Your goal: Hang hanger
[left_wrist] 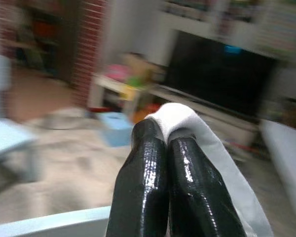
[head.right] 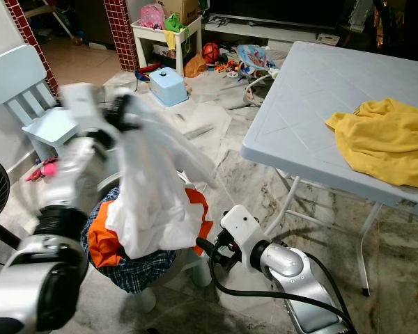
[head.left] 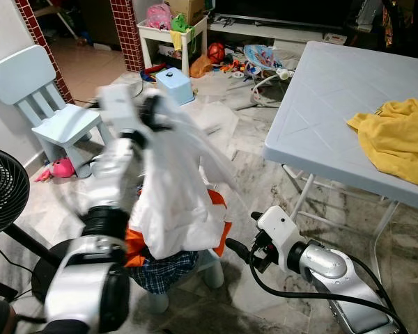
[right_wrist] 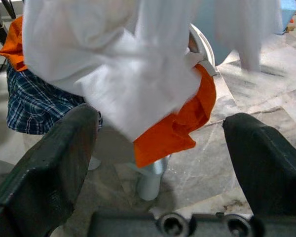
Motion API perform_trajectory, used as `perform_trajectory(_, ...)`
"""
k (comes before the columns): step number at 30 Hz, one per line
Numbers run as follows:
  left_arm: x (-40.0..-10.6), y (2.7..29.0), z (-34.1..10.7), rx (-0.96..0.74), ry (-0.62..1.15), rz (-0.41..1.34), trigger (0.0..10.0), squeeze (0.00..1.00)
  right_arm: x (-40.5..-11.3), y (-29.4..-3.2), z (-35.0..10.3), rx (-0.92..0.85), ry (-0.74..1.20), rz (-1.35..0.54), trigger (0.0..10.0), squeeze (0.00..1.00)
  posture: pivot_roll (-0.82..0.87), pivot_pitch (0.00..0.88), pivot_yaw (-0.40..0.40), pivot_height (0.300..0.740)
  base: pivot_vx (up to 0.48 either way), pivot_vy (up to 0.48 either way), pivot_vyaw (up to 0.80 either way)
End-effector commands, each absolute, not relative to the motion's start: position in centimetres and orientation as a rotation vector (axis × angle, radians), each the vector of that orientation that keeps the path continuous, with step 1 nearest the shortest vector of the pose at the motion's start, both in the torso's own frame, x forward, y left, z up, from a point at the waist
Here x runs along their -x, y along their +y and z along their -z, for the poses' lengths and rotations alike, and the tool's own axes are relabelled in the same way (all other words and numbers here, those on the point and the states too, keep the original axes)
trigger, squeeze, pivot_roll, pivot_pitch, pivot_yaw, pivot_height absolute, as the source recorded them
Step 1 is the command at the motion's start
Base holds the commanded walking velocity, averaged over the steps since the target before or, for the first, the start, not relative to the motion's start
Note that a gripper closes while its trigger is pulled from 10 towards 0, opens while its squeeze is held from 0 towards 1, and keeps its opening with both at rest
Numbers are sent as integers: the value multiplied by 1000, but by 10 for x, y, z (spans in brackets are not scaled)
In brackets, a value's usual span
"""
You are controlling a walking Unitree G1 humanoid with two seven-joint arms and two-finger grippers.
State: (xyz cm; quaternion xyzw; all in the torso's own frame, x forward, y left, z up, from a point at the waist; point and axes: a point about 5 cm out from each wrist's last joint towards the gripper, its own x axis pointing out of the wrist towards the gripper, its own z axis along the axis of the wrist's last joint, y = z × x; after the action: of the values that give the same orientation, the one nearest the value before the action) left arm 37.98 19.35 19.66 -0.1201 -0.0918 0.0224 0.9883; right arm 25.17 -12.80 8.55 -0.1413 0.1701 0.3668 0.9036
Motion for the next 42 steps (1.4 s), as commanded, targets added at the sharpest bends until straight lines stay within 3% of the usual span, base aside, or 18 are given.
perform_trajectory(1,-369,208,-183,215,-149,-136,0,0,-251,-129,-85,293,348,-756,10000,0,-94,37,9,740,0,0,0)
perform_trajectory(6,-330,229,-133,188,24,-288,0,0,-248,-130,-83,291,355,-759,10000,0,-86,44,4,740,0,0,0)
perform_trajectory(7,-311,230,-108,217,140,-335,0,0,-248,-130,-83,292,358,-761,10000,0,-77,49,-2,740,0,0,0)
perform_trajectory(15,-266,211,-77,238,379,-344,0,0,-251,-130,-83,301,355,-775,10000,0,-63,47,-15,740,0,0,0)
perform_trajectory(24,-243,196,-76,96,466,-233,0,0,-251,-130,-84,305,351,-778,10000,0,-66,44,-10,740,0,0,0)
perform_trajectory(28,-218,213,-67,11,542,-285,0,0,-250,-131,-82,307,356,-777,10000,0,-63,46,-8,740,0,0,0)
perform_trajectory(33,-208,230,-66,-142,505,-303,0,0,-250,-130,-82,304,356,-779,10000,0,-52,48,-11,740,0,0,0)
perform_trajectory(34,-201,240,-60,-172,524,-333,8078,0,-250,-129,-81,305,357,-783,10000,0,-52,48,-11,740,0,0,0)
perform_trajectory(35,-201,240,-60,-172,524,-333,8078,0,-250,-129,-81,305,357,-783,10000,0,-52,48,-11,740,0,0,0)
perform_trajectory(36,-194,250,-55,-191,552,-382,10000,0,-250,-128,-81,305,357,-787,10000,0,-49,48,-14,740,0,0,0)
perform_trajectory(37,-193,252,-53,-193,557,-397,10000,0,-250,-128,-81,306,357,-788,10000,0,-49,48,-14,740,0,0,0)
perform_trajectory(38,-191,254,-52,-198,558,-408,10000,1000,-250,-128,-81,306,357,-788,10000,0,-49,48,-16,740,0,0,0)
perform_trajectory(42,-188,258,-54,-253,534,-434,10000,1000,-251,-129,-81,311,357,-788,10000,0,-51,49,-17,740,0,0,0)
